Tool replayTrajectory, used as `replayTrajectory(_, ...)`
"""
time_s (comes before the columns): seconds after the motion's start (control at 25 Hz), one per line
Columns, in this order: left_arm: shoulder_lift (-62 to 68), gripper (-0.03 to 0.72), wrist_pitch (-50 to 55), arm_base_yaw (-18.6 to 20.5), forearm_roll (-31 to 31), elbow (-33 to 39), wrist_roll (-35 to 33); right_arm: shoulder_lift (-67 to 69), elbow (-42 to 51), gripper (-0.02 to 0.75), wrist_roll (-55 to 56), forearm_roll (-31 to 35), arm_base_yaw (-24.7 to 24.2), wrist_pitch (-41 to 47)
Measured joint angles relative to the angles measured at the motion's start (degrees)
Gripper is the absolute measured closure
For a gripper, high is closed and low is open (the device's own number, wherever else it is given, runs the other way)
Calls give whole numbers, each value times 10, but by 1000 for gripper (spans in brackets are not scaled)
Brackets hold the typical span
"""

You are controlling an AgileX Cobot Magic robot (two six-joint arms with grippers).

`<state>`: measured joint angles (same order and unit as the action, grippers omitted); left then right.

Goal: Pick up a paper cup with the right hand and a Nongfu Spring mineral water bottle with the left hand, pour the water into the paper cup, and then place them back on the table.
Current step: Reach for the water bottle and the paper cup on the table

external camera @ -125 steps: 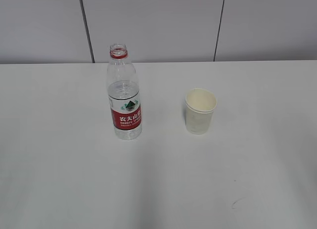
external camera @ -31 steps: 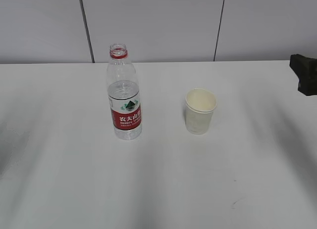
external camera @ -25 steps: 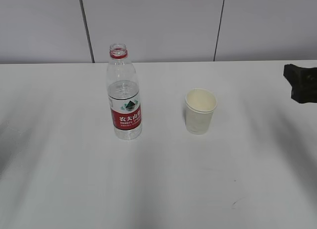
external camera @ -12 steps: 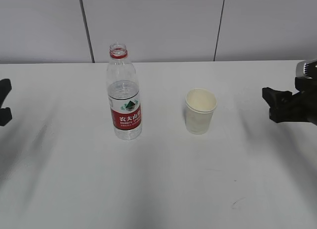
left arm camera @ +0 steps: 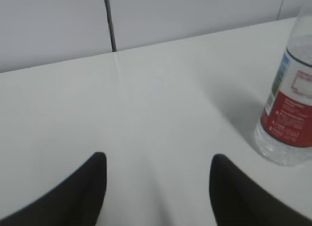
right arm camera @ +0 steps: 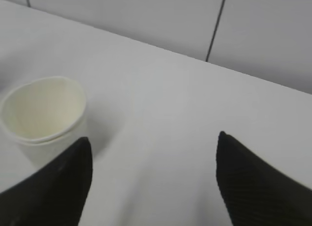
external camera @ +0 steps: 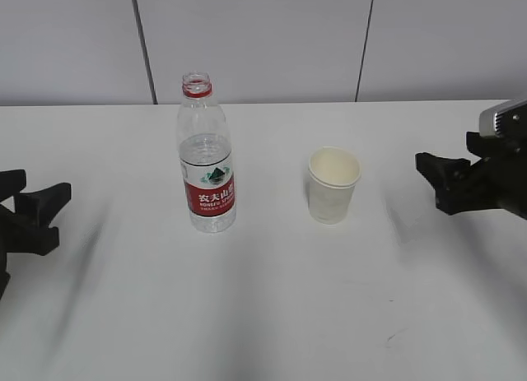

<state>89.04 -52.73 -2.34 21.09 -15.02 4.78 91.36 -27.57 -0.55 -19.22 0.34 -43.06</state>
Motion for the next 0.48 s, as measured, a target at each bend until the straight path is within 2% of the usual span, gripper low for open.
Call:
replayTrajectory(0.16, 20, 265, -18, 0, 36, -1, 0, 4, 0, 150, 5, -71, 0, -1)
replayTrajectory(0.24, 28, 265, -35, 0, 50, -1, 0, 19, 0, 150, 5, -83, 0, -16)
replayTrajectory(0.36, 35, 265, -52, 0, 55, -2, 0, 64, 0, 150, 13, -93, 0, -71)
replayTrajectory(0.48, 35, 265, -59, 0, 59, -2, 0, 122, 0, 150, 13, -106, 0, -163)
